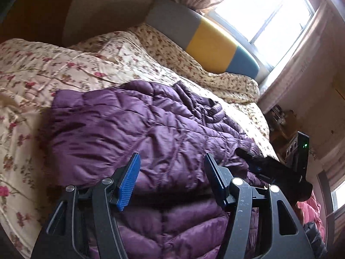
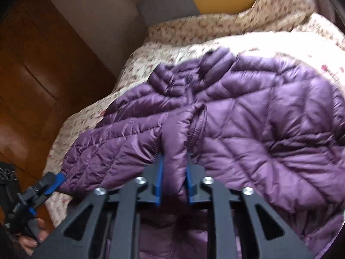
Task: Fold large clothes
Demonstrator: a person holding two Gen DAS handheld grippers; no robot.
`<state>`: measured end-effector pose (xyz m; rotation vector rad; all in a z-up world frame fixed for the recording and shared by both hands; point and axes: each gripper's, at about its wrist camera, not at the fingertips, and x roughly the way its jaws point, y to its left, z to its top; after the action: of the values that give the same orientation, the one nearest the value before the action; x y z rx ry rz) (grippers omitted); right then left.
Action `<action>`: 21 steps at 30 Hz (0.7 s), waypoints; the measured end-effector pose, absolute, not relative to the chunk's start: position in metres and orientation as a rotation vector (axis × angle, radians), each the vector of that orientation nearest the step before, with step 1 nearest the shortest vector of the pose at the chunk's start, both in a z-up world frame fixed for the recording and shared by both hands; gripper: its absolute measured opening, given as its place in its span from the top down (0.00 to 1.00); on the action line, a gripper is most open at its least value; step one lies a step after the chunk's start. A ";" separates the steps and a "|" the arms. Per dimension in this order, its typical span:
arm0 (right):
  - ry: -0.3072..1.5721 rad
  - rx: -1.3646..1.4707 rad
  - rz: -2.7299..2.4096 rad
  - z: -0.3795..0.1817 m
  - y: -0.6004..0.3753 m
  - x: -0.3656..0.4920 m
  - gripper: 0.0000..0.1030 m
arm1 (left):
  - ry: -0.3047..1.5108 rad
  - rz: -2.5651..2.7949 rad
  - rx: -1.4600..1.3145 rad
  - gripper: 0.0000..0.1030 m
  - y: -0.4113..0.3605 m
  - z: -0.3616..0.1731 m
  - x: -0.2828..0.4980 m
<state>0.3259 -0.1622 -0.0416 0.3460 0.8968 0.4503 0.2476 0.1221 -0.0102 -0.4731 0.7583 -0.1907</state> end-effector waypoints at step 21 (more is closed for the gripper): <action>0.869 0.231 0.077 -0.056 -0.256 0.331 0.89 | 0.746 -0.139 -0.320 0.41 0.133 -0.007 0.269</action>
<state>0.3313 -0.2562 -0.0565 0.2313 0.8689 0.0771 0.2688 0.1333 -0.0069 -0.3203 0.7464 -0.1394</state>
